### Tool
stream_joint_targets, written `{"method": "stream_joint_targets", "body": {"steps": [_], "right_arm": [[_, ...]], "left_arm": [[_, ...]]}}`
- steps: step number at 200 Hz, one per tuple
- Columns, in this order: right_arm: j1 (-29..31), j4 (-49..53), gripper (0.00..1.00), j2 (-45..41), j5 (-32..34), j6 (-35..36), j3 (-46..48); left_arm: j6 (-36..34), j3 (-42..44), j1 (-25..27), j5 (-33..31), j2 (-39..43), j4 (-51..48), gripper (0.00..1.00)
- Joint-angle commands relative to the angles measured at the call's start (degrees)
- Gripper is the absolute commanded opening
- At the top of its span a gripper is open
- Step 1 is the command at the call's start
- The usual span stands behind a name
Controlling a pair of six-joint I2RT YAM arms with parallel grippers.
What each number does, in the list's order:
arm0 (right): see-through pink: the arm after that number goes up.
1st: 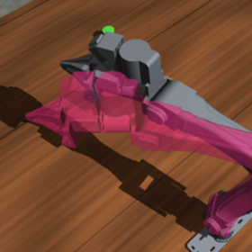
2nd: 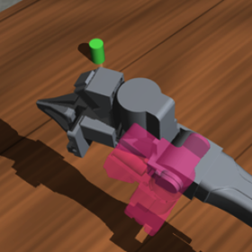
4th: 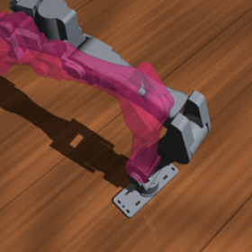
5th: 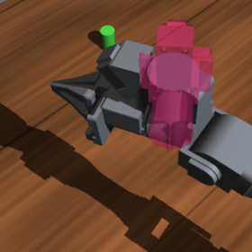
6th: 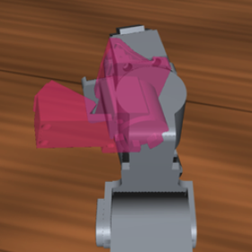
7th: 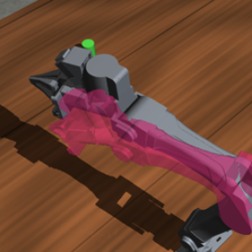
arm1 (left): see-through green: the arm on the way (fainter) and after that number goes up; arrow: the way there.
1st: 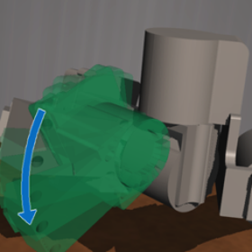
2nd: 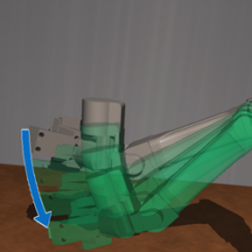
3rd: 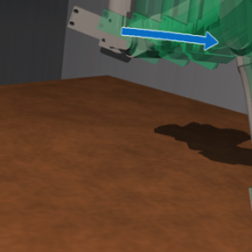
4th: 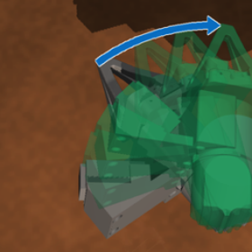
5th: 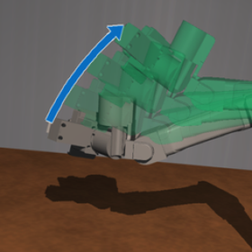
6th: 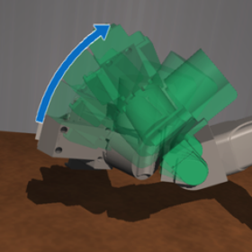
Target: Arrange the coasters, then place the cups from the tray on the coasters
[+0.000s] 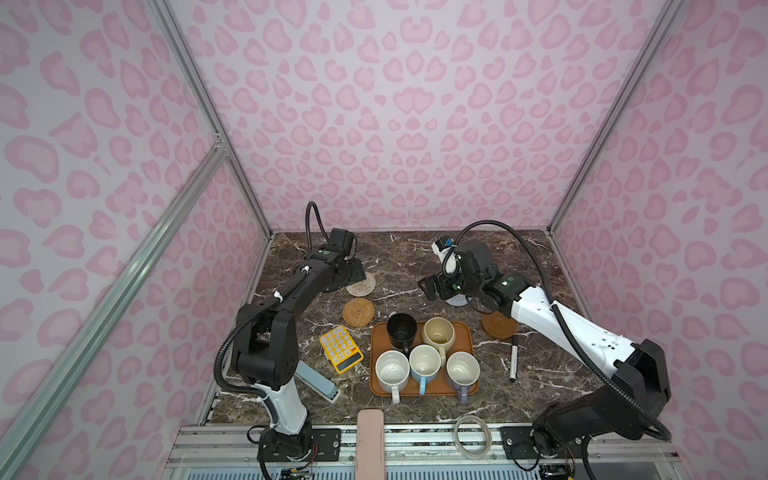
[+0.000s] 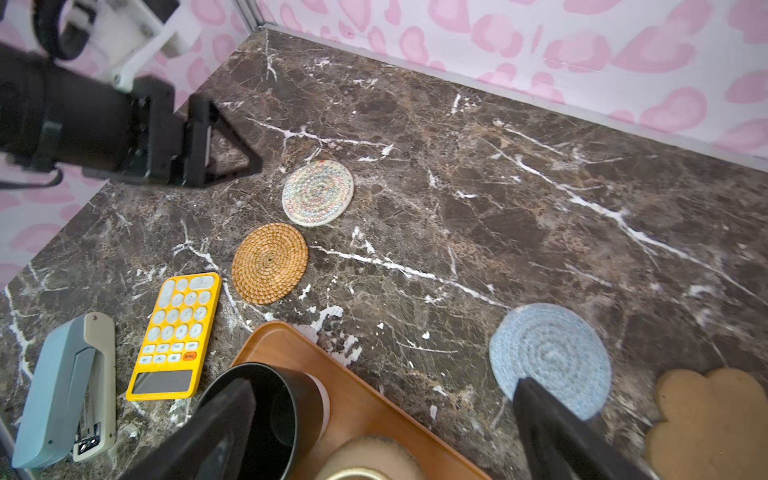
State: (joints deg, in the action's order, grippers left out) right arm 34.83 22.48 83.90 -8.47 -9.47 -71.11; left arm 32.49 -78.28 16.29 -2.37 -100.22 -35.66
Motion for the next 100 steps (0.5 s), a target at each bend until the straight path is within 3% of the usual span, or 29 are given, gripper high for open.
{"method": "stream_joint_targets", "body": {"steps": [1, 44, 74, 100], "right_arm": [[-0.3, 0.9, 1.0, -1.4, -2.0, 0.2, 2.7], [-0.4, 3.4, 1.0, -1.9, -5.5, 0.1, 4.3], [-0.3, 3.3, 1.0, -2.2, -6.7, -0.1, 4.6], [-0.2, 3.1, 1.0, -2.2, -6.9, -0.3, 4.8]], "left_arm": [[0.0, 5.4, 1.5, 2.9, 2.8, 1.3, 0.72], [2.5, 11.0, 5.3, -0.2, 2.1, 3.6, 0.66], [1.6, 9.4, 7.4, -2.4, -2.5, 3.7, 0.65], [1.2, 7.2, 7.7, 0.0, -7.3, 4.3, 0.64]]}}
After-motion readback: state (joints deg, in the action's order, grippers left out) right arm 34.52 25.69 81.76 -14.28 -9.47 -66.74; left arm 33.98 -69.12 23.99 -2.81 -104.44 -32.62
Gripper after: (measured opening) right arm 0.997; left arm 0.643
